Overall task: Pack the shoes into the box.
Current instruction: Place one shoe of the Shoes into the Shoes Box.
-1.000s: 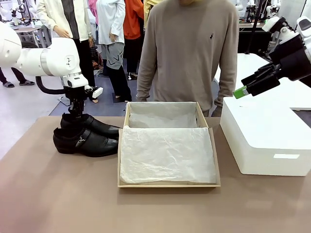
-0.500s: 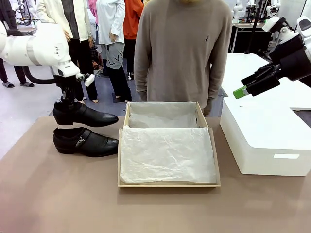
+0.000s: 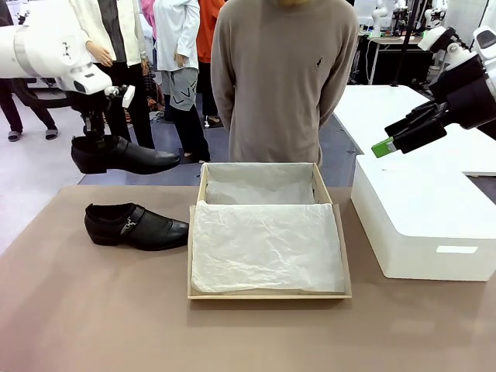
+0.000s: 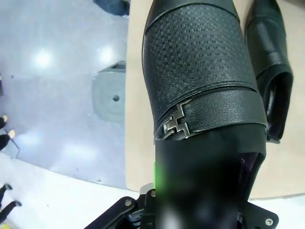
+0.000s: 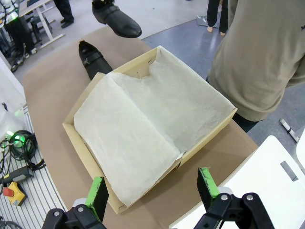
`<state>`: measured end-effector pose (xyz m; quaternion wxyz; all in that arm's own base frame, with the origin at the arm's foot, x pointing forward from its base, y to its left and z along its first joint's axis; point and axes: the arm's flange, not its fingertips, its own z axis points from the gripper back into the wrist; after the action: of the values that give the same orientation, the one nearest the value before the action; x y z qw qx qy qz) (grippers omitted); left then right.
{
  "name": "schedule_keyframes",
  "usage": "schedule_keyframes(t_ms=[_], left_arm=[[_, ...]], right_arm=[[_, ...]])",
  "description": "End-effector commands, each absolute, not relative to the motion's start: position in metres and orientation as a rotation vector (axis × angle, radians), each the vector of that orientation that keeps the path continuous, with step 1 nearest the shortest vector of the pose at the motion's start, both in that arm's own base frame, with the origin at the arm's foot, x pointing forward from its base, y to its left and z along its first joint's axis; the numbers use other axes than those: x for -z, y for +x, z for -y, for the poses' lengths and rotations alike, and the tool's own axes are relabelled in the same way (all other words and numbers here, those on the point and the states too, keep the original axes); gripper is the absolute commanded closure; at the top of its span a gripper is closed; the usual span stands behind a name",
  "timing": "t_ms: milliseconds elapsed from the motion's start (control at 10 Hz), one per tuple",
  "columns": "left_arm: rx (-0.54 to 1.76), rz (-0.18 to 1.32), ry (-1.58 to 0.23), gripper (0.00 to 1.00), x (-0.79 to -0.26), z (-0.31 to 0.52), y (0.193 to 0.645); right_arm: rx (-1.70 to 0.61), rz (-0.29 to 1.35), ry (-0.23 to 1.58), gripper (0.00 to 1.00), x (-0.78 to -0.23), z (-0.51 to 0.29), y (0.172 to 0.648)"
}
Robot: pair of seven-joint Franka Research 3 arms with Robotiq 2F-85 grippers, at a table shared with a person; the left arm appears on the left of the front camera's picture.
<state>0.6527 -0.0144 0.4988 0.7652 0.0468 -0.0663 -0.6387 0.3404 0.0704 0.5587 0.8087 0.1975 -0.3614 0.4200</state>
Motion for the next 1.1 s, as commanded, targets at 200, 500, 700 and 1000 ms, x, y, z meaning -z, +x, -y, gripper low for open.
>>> schedule_keyframes(t_ms=[200, 500, 700, 1000], left_arm=[[1.402, 0.16, 0.076, 1.0, -0.538, 0.068, 0.624], [1.427, 0.12, 0.005, 1.0, -0.552, 0.111, 0.62], [1.437, 0.084, -0.028, 1.0, -0.554, 0.129, 0.62], [1.462, 0.08, -0.014, 1.0, -0.545, 0.133, 0.612]], right_arm=[[-0.896, 0.776, 0.425, 0.0, -0.558, -0.07, 0.341], [-0.896, 0.776, 0.425, 0.0, -0.558, -0.07, 0.341], [-0.896, 0.776, 0.425, 0.0, -0.558, -0.07, 0.341], [-0.896, 0.776, 0.425, 0.0, -0.558, -0.07, 0.341]])
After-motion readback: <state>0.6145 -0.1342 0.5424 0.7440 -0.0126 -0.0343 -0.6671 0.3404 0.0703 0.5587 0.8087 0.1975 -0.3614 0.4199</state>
